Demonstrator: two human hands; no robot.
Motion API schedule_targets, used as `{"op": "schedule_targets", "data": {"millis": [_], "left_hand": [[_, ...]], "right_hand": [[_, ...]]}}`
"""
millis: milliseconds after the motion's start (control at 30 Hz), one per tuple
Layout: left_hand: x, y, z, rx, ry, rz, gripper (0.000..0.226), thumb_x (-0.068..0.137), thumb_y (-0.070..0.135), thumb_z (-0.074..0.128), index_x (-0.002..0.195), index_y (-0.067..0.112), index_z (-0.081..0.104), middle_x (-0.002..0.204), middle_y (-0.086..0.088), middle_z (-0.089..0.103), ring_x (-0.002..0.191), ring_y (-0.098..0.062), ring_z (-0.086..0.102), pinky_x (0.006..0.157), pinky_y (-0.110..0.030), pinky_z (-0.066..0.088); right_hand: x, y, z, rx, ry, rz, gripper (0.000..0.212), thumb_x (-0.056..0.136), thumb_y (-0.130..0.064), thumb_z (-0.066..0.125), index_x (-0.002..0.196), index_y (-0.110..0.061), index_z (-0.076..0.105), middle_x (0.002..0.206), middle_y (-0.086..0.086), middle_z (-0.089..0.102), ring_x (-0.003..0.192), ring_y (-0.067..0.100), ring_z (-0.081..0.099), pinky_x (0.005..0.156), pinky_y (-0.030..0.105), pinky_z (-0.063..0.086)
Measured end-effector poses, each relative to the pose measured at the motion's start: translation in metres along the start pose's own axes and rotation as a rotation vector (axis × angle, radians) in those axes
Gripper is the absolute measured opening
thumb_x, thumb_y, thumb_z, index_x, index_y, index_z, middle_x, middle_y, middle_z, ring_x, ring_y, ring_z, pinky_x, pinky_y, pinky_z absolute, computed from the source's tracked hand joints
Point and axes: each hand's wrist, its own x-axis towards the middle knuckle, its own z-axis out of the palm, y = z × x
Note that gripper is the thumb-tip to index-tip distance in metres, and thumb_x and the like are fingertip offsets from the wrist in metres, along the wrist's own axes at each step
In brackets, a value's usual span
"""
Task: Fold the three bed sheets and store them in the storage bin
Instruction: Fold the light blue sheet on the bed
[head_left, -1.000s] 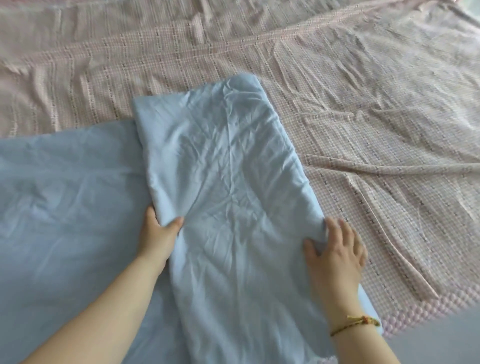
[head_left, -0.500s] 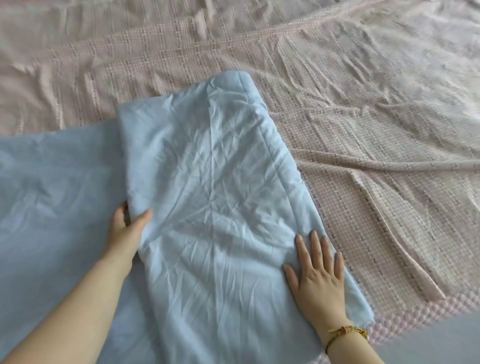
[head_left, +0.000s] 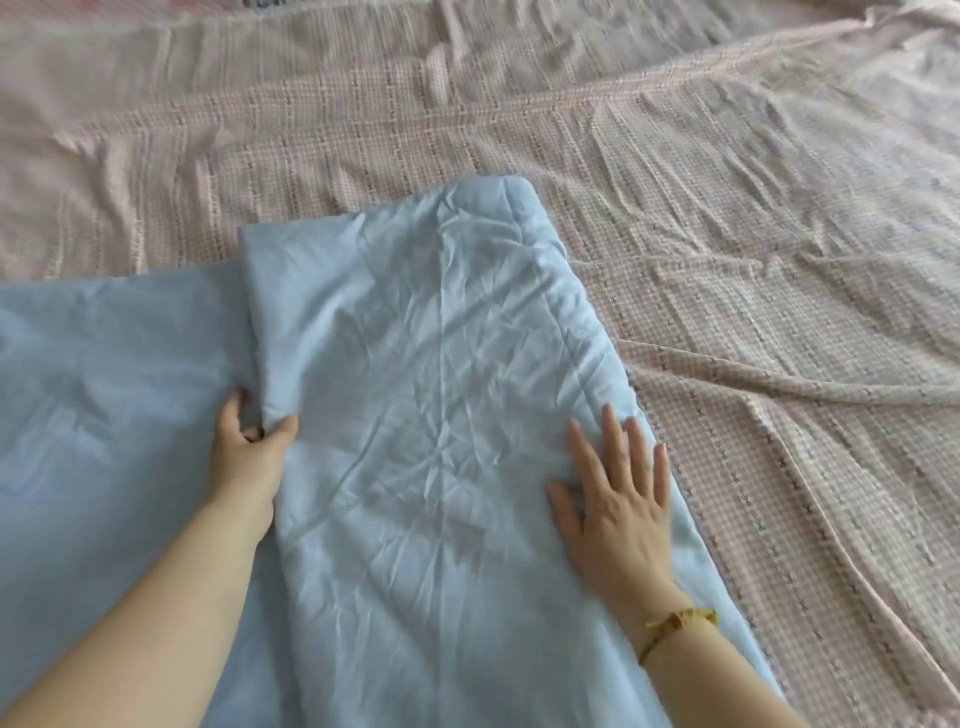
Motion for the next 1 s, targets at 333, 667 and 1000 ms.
{"op": "schedule_targets", "data": {"millis": [333, 667, 1000], "left_hand": [[0.037, -0.02, -0.004, -0.108, 0.096, -0.204, 0.017, 0.076, 0.0, 0.056, 0.071, 0.016, 0.058, 0.061, -0.002, 0.057, 0.072, -0.024, 0.051, 0.059, -0.03, 0.04], [0.044, -0.018, 0.004, 0.002, 0.172, -0.18, 0.028, 0.08, 0.0, 0.054, 0.058, 0.017, 0.05, 0.041, 0.004, 0.054, 0.054, -0.014, 0.042, 0.038, -0.012, 0.033], [0.029, -0.003, -0.002, -0.042, 0.105, -0.173, 0.011, 0.064, 0.021, 0.061, 0.069, 0.011, 0.057, 0.071, -0.013, 0.058, 0.077, -0.024, 0.053, 0.066, -0.032, 0.042]], "right_hand": [[0.178, -0.038, 0.012, -0.059, -0.19, -0.104, 0.065, 0.094, -0.053, 0.026, 0.148, -0.026, 0.003, 0.157, 0.0, -0.006, 0.144, 0.018, -0.008, 0.114, 0.046, -0.009], [0.24, -0.048, 0.019, 0.054, -0.173, -0.02, 0.061, 0.095, -0.047, 0.03, 0.148, -0.023, 0.011, 0.157, 0.002, -0.001, 0.144, 0.017, -0.005, 0.115, 0.045, -0.002], [0.042, 0.006, -0.017, 0.419, -0.021, 0.332, 0.054, 0.08, -0.022, 0.047, 0.129, 0.002, 0.049, 0.135, 0.019, 0.047, 0.126, 0.036, 0.043, 0.106, 0.038, 0.028]]}}
